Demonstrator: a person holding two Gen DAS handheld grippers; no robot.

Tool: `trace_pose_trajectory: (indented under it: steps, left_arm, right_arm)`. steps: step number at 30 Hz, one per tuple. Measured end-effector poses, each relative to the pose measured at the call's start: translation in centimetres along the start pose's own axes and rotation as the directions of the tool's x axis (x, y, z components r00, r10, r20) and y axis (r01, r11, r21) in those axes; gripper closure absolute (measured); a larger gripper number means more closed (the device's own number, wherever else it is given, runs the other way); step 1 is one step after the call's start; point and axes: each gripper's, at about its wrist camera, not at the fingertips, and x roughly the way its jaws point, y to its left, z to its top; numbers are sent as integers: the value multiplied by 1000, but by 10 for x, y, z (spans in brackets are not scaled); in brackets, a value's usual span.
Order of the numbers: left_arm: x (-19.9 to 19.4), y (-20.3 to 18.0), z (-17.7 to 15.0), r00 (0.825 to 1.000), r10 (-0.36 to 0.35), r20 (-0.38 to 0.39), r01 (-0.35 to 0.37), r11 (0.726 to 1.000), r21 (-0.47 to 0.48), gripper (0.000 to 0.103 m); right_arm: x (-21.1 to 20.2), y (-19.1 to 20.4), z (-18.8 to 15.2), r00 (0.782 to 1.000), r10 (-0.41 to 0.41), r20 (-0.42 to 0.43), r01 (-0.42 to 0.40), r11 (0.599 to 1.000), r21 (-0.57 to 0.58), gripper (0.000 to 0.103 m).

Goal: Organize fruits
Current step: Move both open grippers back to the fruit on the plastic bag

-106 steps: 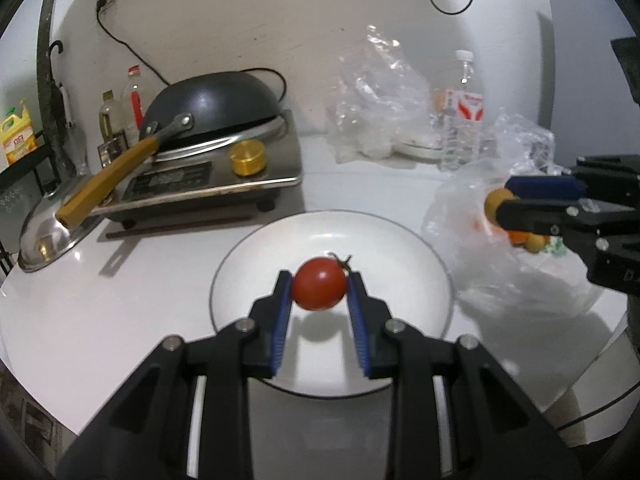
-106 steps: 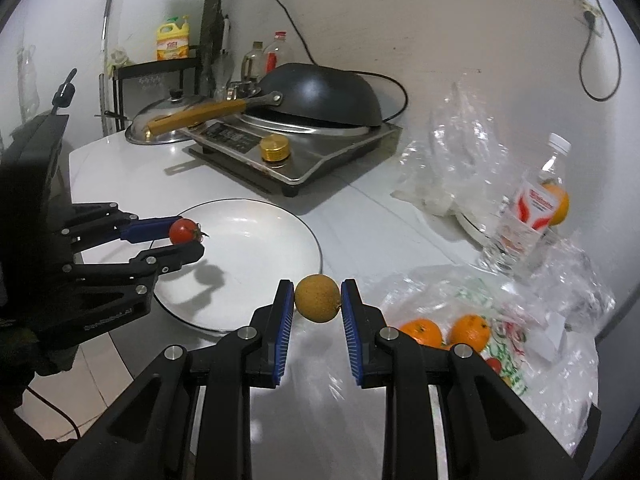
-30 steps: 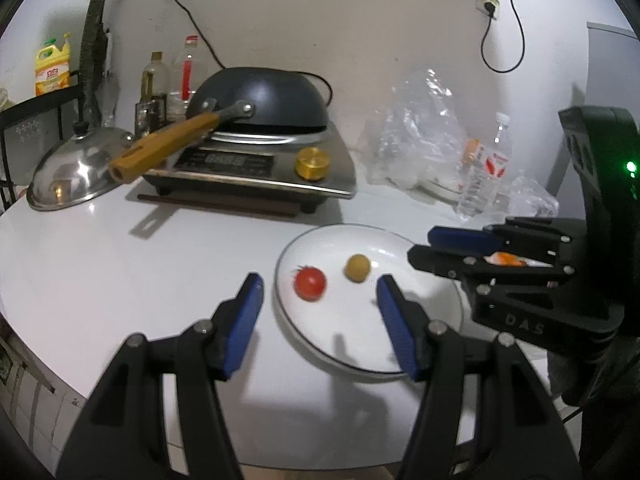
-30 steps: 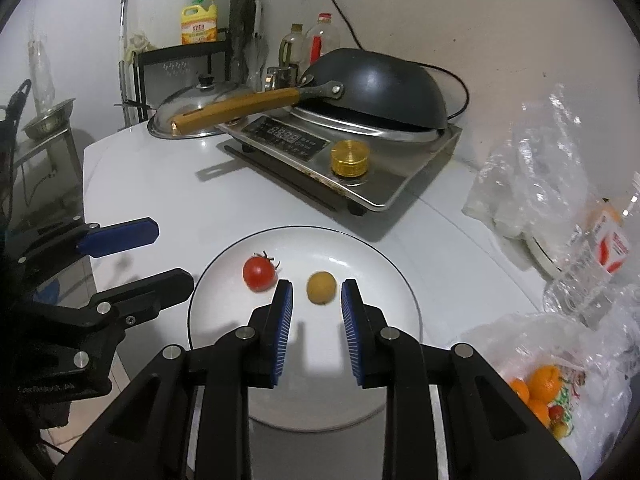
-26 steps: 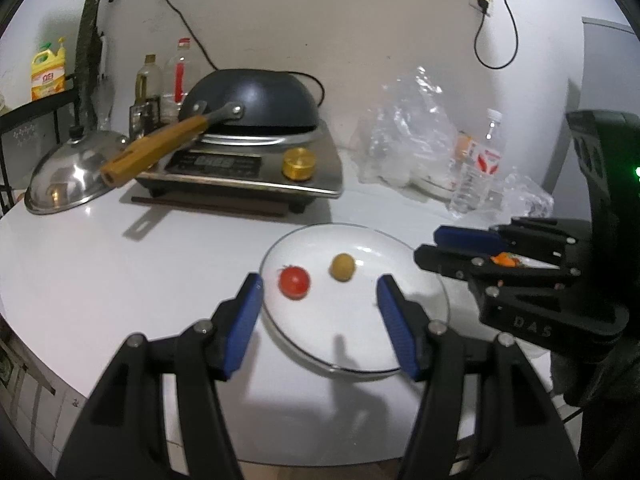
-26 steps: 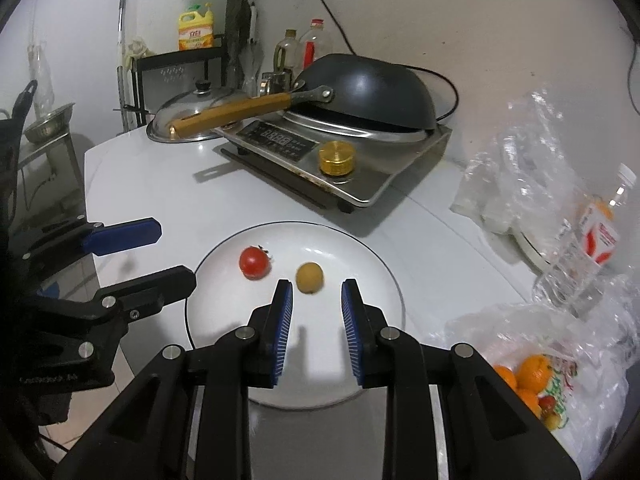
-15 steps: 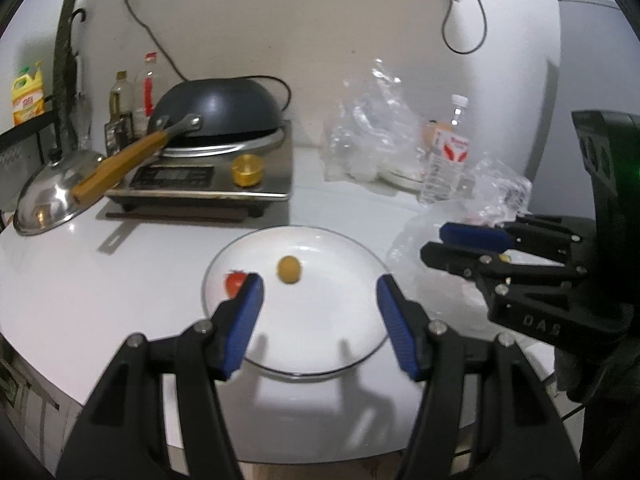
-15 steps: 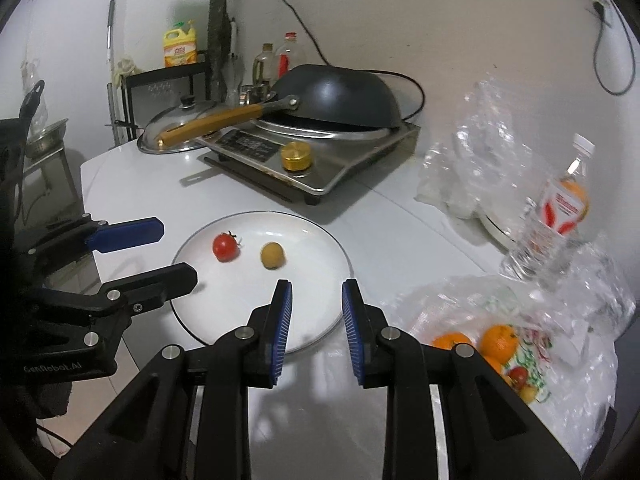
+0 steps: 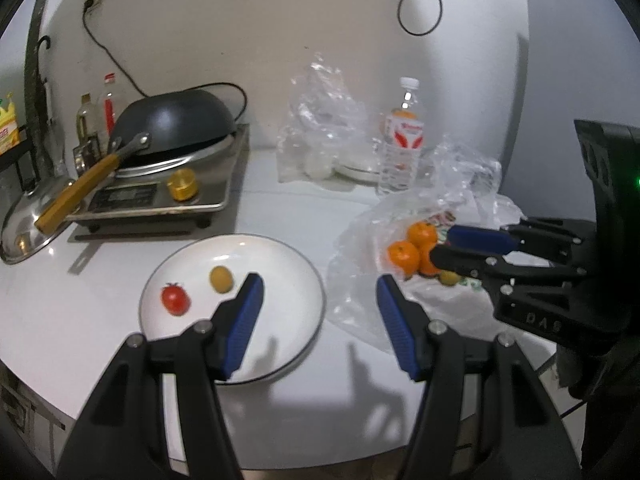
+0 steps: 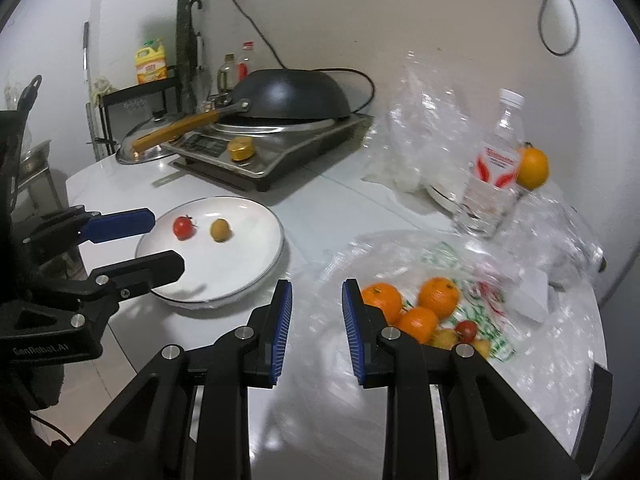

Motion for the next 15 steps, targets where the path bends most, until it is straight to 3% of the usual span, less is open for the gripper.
trace_pose_trajectory:
  steps: [15]
  left_arm:
    - [18, -55, 2, 998, -45, -43, 48, 995, 83, 43]
  right_arm:
    - [-16, -51, -28, 999, -49, 12, 48, 996, 77, 76]
